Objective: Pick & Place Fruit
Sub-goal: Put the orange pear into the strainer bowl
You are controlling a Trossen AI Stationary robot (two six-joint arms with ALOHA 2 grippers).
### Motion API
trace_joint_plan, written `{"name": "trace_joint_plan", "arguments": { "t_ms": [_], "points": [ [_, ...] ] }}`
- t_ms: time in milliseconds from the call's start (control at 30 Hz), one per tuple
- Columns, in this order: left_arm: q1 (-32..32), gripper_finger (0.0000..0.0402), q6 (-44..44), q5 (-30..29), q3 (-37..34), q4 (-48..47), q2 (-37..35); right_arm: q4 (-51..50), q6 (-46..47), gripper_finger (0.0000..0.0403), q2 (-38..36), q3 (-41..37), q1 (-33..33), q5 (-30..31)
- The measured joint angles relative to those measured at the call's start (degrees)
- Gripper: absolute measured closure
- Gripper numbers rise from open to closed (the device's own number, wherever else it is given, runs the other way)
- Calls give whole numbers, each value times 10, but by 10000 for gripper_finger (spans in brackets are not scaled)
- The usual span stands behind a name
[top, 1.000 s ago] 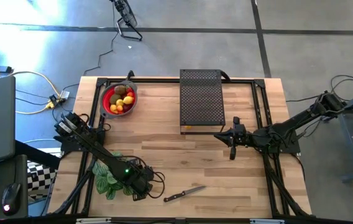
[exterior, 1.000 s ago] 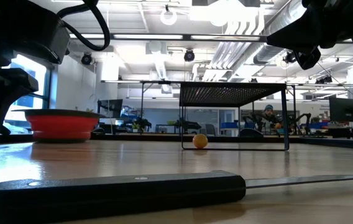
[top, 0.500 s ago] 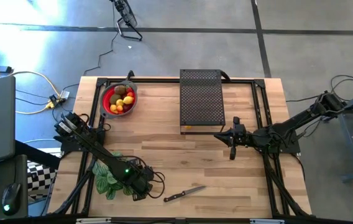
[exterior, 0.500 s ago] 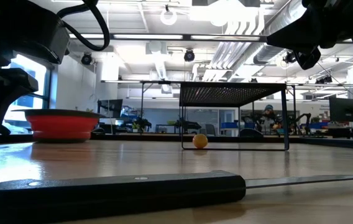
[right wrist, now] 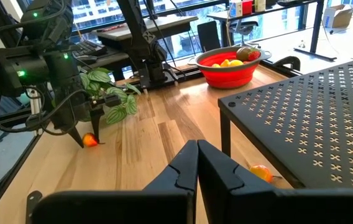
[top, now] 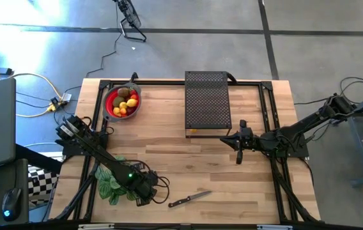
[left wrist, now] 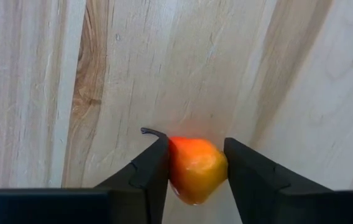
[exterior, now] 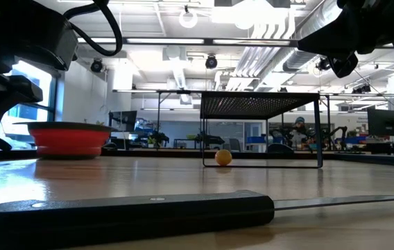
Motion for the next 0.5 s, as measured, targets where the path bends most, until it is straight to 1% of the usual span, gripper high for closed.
{"name": "trace_joint_plan", "arguments": {
  "t_ms": [500],
  "points": [
    [0, 264, -2, -1, 0, 0, 0, -8, 0, 400, 0, 0, 0, 0]
  ]
}}
